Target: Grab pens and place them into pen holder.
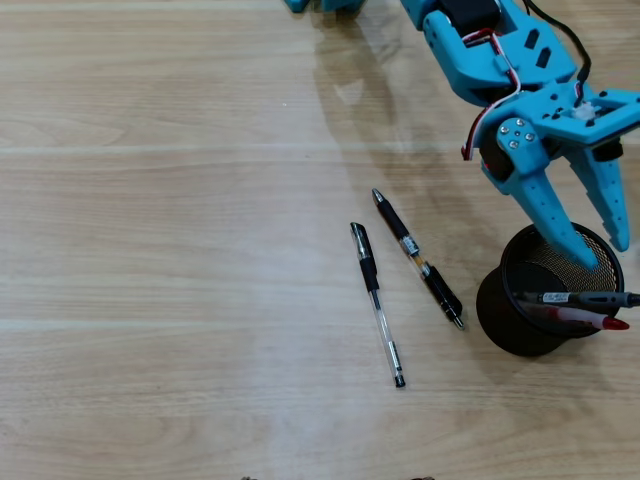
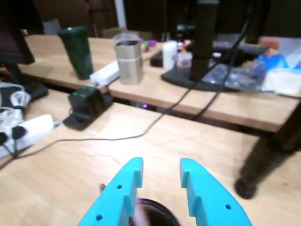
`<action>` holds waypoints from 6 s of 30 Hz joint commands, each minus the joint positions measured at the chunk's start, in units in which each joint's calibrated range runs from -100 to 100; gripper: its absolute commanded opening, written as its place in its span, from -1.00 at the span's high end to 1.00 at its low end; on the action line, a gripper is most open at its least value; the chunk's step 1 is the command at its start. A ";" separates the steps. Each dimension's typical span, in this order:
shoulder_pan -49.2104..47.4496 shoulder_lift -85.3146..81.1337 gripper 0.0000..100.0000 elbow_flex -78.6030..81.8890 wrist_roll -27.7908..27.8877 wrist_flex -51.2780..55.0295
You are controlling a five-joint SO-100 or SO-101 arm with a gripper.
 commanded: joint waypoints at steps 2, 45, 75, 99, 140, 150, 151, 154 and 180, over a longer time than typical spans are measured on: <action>5.38 -8.69 0.81 0.68 4.90 19.63; 17.23 16.84 0.97 -10.91 4.48 49.88; -2.12 6.87 0.96 7.38 -9.89 -18.10; -3.66 2.89 0.71 16.79 -7.70 -18.79; 9.41 5.94 0.64 12.27 13.32 51.86; 9.57 6.28 0.64 12.72 13.32 52.55; 9.65 6.28 0.64 12.81 13.32 52.55; 10.05 6.28 0.75 12.90 12.74 52.64; 4.65 -1.59 0.96 -0.86 -2.57 -17.76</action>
